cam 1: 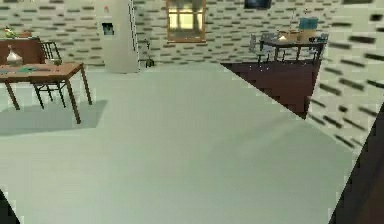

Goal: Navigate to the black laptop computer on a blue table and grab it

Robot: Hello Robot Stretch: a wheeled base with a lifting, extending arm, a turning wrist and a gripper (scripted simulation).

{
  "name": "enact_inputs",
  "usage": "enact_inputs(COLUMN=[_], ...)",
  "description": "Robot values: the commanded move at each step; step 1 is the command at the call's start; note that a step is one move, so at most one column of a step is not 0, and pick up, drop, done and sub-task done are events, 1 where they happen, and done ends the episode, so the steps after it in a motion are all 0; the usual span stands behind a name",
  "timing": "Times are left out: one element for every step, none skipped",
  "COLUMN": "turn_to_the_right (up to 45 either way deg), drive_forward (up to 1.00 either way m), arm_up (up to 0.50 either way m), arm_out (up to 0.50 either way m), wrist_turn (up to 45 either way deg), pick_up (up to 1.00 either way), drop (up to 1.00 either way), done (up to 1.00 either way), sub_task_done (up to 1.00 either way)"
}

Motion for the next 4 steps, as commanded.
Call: enact_inputs(turn_to_the_right=[3.0,0.0,21.0,0.0], drive_forward=[0.00,0.65,0.00,1.00], arm_up=[0.00,0.00,0.00,0.00], arm_out=[0.00,0.00,0.00,0.00], wrist_turn=[0.0,0.0,0.0,0.0], pick_up=[0.00,0.00,0.00,0.00], drop=[0.00,0.00,0.00,0.00], done=[0.00,0.00,0.00,0.00], sub_task_done=[0.00,0.00,0.00,0.00])
